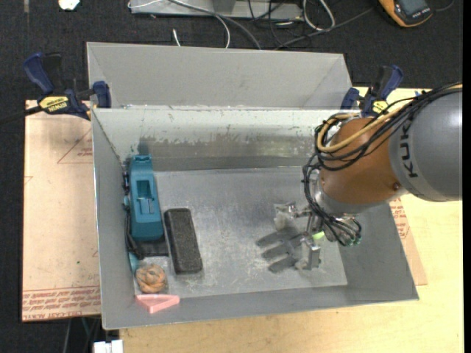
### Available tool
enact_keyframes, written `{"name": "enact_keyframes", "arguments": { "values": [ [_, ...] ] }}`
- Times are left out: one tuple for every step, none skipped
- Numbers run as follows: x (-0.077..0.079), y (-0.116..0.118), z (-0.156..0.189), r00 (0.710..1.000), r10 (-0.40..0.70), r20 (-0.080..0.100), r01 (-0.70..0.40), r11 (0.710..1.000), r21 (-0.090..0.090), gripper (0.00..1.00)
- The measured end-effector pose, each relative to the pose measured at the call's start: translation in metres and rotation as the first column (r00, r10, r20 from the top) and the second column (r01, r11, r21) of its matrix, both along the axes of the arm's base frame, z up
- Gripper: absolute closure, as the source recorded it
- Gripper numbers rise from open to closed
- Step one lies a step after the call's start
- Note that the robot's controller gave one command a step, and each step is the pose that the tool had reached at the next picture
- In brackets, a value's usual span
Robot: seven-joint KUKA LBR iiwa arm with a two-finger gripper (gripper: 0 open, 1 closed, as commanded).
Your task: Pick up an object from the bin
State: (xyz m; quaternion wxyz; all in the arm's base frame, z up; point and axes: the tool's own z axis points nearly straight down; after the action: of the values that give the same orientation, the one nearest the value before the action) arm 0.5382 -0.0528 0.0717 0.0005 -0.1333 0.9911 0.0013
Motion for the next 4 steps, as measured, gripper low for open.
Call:
{"name": "enact_keyframes", "arguments": {
  "values": [
    [0.000,0.000,0.004,1.000,-0.001,0.000,0.001,1.000,0.000,1.00],
    [0.000,0.000,0.007,1.000,-0.002,0.001,0.002,1.000,0.001,1.00],
    [-0.001,0.001,0.019,1.000,-0.002,-0.003,0.002,1.000,0.002,1.00],
    [0.000,0.001,0.034,1.000,-0.002,0.002,0.002,1.000,0.001,1.00]
  ]
}}
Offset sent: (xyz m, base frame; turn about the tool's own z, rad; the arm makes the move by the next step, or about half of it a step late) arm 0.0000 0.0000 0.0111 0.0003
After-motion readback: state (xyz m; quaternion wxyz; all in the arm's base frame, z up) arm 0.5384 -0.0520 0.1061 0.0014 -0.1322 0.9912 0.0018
